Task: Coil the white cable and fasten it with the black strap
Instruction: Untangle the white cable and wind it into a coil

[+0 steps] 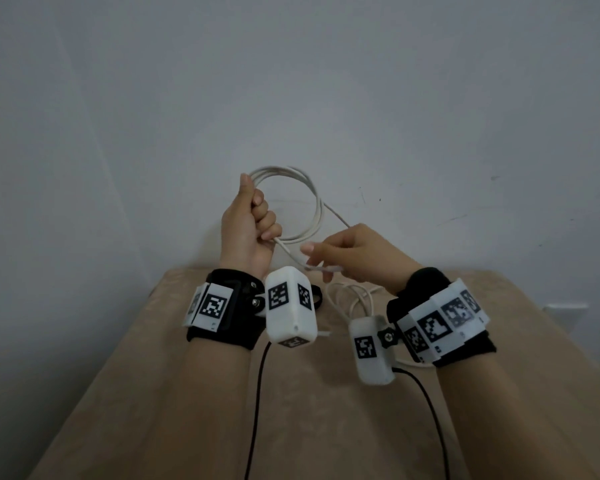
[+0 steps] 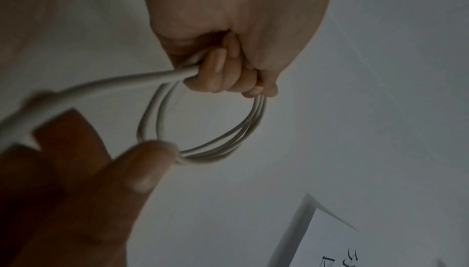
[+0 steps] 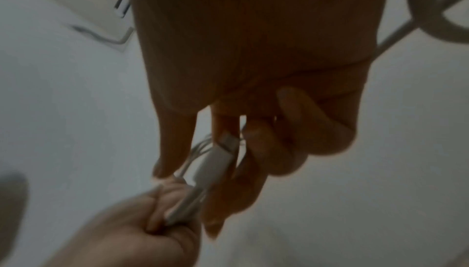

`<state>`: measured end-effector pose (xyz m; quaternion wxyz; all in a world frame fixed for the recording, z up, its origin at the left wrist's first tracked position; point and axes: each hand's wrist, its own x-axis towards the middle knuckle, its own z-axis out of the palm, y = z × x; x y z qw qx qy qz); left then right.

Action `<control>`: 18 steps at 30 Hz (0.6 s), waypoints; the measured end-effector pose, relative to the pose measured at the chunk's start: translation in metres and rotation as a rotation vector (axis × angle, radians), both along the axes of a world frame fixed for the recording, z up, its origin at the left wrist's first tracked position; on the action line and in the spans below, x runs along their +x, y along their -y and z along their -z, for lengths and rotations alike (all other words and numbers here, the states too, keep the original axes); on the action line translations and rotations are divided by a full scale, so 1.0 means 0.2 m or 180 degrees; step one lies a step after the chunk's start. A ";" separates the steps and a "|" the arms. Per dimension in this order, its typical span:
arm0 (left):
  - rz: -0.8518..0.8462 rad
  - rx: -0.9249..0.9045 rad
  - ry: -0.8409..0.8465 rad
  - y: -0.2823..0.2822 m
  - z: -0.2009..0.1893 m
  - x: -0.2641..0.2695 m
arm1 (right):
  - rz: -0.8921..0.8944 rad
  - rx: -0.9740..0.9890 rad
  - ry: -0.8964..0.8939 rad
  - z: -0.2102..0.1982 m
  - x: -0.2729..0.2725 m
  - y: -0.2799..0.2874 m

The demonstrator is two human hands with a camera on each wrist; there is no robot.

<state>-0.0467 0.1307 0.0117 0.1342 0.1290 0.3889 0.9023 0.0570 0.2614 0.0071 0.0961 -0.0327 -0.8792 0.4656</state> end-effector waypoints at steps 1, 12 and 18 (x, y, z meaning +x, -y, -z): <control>-0.0012 -0.0019 0.0008 -0.01 0.01 0.00 | -0.0188 -0.0022 0.0058 -0.01 0.01 0.01; 0.0149 0.0193 0.0420 -0.05 0.03 0.00 | -0.0930 -0.0528 -0.0378 -0.01 0.02 0.05; 0.0254 0.0776 0.0655 -0.04 0.04 -0.04 | -0.1127 -0.0398 -0.0081 -0.02 0.04 0.01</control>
